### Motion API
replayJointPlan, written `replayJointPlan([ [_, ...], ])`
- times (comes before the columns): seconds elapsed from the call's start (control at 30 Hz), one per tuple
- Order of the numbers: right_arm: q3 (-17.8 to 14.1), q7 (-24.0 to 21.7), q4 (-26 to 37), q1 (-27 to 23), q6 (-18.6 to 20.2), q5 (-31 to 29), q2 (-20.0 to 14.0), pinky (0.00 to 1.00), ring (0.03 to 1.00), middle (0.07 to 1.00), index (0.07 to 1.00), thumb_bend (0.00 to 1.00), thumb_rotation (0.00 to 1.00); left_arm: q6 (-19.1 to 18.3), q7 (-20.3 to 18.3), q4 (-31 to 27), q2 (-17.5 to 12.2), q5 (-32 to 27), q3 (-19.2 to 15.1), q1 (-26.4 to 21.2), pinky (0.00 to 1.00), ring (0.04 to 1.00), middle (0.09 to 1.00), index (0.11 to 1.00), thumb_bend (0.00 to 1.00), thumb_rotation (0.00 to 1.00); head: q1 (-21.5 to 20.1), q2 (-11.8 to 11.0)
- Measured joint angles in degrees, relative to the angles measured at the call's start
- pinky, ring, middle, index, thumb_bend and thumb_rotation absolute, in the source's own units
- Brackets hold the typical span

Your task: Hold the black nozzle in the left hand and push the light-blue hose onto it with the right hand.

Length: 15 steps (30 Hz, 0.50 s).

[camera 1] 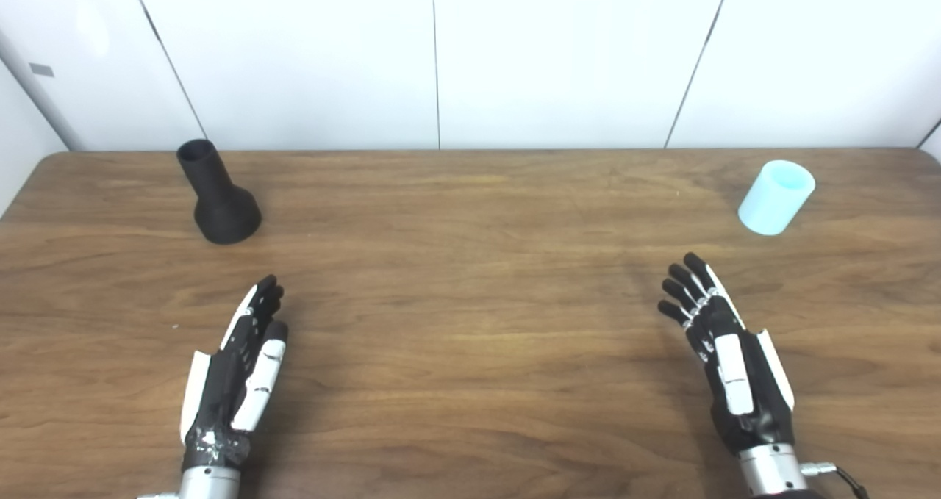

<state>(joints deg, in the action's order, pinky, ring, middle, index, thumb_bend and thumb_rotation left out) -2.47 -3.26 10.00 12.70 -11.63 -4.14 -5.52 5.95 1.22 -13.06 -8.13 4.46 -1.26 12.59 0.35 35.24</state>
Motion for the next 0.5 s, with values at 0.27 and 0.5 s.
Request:
replayJointPlan([
  [0.27, 0.1, -0.1, -0.1, 0.0, -0.6, 0.2, 0.0, 0.98, 1.000, 1.000, 0.989, 0.49, 0.97, -0.3, -0.1, -0.1, 0.0, -0.1, 0.1, 0.0, 0.95, 0.931, 0.917, 0.945, 0.40, 0.75, 0.1, 0.0],
  [0.5, 0.1, -1.0, -0.1, 0.0, -0.5, -1.3, -0.1, 0.99, 1.000, 1.000, 0.991, 0.49, 0.97, -0.3, -0.1, -0.1, 0.0, 0.0, 0.0, 0.0, 0.93, 0.931, 0.922, 0.950, 0.41, 0.75, 0.0, 0.3],
])
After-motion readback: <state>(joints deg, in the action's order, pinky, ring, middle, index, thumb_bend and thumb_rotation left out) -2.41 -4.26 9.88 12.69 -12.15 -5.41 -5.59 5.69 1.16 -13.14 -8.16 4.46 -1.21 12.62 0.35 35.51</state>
